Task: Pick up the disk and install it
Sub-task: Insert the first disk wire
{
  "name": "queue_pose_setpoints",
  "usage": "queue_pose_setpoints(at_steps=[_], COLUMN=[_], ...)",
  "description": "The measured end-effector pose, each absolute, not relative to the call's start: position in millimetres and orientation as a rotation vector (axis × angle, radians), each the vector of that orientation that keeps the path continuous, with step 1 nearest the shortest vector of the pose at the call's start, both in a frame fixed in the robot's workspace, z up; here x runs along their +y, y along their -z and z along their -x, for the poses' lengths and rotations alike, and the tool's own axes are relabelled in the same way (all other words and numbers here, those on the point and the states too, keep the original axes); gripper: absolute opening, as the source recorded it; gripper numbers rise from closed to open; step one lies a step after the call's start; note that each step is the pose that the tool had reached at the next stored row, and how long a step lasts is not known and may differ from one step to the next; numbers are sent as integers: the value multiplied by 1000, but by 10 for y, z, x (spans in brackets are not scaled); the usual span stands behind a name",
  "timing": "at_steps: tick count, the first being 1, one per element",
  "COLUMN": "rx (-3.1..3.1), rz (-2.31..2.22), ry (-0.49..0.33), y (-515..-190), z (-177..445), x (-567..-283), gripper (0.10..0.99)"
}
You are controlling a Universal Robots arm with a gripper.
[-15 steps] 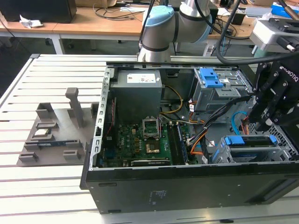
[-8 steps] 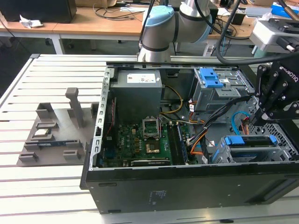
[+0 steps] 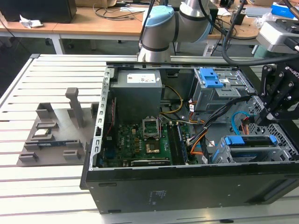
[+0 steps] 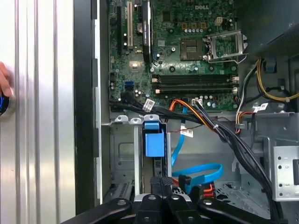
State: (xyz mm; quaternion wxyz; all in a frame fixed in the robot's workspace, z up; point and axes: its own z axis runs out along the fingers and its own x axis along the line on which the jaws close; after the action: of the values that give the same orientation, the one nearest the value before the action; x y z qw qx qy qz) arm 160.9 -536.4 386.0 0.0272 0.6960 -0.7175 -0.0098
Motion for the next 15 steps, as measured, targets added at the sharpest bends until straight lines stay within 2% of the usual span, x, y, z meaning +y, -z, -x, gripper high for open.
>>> queue_pose_setpoints(at_steps=[4,8,12,15], rx=[-2216,-2214,-2213,-2213], rz=[-2149,-2147,-2146,-2146], ry=[30,26,24,24], y=[-3859,-3851,-3713,-3676], z=[-1758,-2047,-1849,-1836], x=[-5335,-5155,-4999,-4998], gripper=[106,106,106,106])
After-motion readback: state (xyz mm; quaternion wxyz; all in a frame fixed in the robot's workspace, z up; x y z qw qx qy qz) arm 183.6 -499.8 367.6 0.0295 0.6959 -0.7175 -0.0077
